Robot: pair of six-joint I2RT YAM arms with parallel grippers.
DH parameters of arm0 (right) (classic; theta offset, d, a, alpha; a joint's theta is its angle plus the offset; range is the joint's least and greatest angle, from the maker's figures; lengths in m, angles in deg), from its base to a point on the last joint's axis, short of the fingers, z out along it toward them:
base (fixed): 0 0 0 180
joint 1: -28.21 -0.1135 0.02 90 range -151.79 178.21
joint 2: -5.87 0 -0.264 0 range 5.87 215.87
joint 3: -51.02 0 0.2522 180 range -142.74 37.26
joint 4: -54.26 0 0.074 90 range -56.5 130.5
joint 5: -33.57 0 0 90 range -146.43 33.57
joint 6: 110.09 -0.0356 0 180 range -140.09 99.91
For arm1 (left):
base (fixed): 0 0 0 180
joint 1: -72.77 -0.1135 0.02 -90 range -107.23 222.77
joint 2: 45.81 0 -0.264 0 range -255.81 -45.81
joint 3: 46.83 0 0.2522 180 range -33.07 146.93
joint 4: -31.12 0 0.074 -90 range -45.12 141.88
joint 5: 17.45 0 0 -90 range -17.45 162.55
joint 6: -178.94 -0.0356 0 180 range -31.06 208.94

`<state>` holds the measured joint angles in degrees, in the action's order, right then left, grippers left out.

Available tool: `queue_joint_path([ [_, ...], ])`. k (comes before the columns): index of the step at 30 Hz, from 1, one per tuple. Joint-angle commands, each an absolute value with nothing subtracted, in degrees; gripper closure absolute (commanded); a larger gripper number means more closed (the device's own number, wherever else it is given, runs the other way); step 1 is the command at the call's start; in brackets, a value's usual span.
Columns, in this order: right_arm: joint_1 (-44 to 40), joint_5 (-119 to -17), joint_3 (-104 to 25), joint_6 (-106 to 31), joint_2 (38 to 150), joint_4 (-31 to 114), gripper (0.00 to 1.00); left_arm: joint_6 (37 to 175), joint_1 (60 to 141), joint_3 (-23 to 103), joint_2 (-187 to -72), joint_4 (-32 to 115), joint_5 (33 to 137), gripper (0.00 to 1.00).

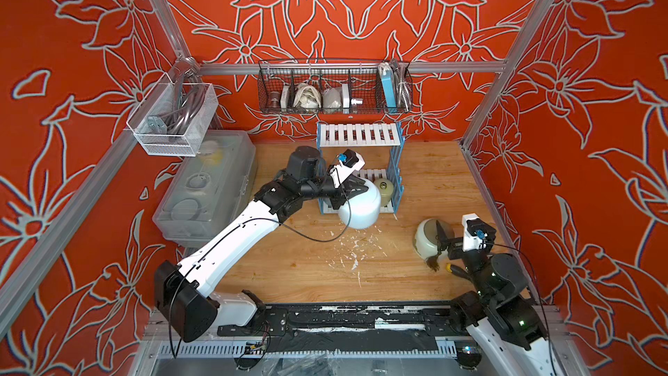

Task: Remove the tea canisters from the shelf
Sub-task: Pick up the tea canister from the shelf, then place the tea canister at the center of the board.

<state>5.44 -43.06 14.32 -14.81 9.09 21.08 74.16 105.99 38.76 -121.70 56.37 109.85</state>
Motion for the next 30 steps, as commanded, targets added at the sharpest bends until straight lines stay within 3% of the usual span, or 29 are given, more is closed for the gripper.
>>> queue_joint_path([
  [1,5.9,-42.9,14.9,-14.7,8.8,22.1,0.01,75.4,107.3,37.2,-119.6,38.6,114.1,1.00],
  [11,6.1,-42.8,14.9,-14.7,8.3,22.1,0.01,73.3,112.6,23.9,-123.8,19.6,112.8,1.00],
  [30,6.9,-42.3,15.0,-14.6,6.9,22.3,0.01,72.4,119.3,23.4,-138.2,12.9,101.9,1.00],
])
